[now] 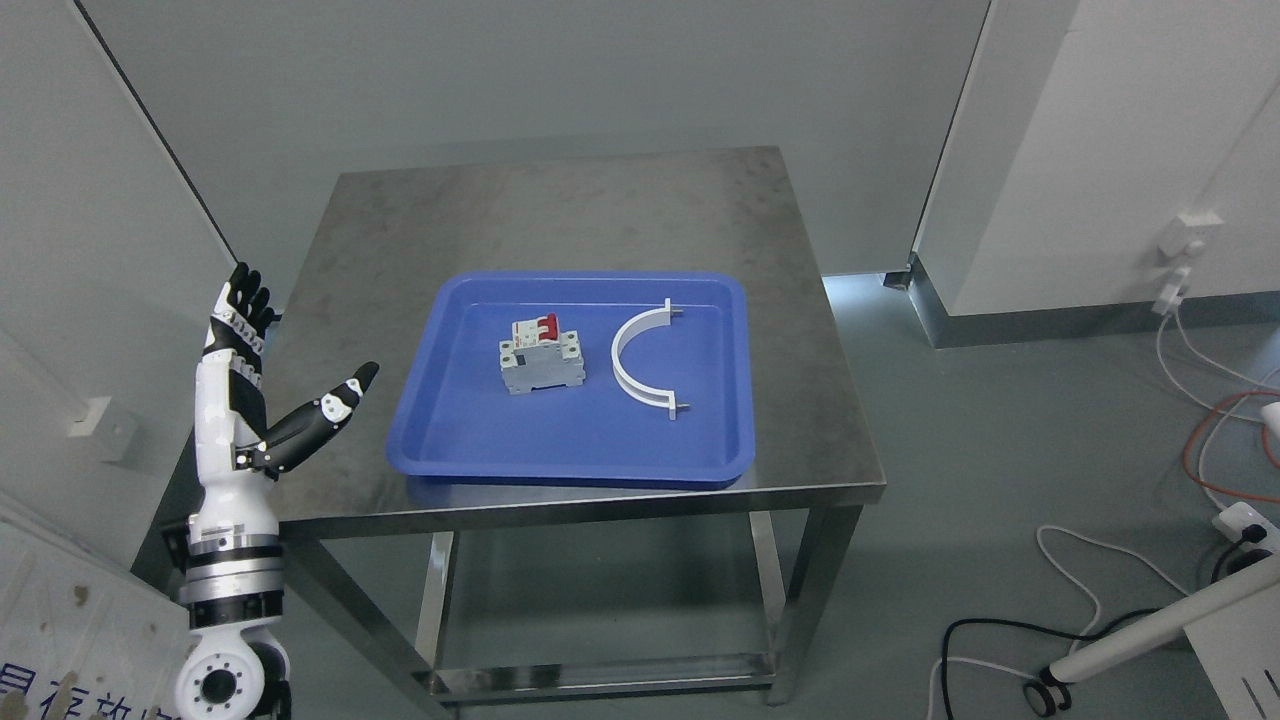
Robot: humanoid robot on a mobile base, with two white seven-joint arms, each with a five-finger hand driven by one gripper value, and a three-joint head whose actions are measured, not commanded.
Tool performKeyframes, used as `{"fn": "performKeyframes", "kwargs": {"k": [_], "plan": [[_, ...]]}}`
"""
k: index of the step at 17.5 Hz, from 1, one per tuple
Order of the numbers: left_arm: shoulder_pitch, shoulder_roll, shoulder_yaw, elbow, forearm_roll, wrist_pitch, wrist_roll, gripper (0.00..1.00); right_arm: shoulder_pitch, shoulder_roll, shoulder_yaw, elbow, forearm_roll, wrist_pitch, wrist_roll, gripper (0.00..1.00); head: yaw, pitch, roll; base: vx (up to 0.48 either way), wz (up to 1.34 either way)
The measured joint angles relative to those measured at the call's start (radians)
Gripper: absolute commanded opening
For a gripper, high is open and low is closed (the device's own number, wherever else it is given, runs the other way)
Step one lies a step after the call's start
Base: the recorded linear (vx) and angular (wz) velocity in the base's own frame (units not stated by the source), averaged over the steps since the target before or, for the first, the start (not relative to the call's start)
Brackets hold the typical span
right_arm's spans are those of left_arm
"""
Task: Place circuit breaker on shelf
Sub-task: 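Reach the left hand toward the grey circuit breaker in the blue tray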
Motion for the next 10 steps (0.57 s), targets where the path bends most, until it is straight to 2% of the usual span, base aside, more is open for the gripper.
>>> {"fn": "performKeyframes", "kwargs": {"k": [1,5,10], "plan": [[-0.002,0.000,-0.006,-0.003,0.000,-0.001,-0.024,1.00,0.000,0.000,0.000,0.000,0.000,0.000,0.000,1.00,0.0000,0.000,0.000,-0.010,0.03],[-0.070,0.011,-0.036,-0.011,-0.002,0.166,-0.228,1.00,0.000,0.000,0.000,0.000,0.000,0.000,0.000,1.00,0.0000,0.000,0.000,0.000,-0.01],[-0.195,0.102,-0.078,0.006,-0.012,0.322,-0.362,0.98,0.000,0.000,0.000,0.000,0.000,0.000,0.000,1.00,0.0000,0.000,0.000,0.000,0.00]]}}
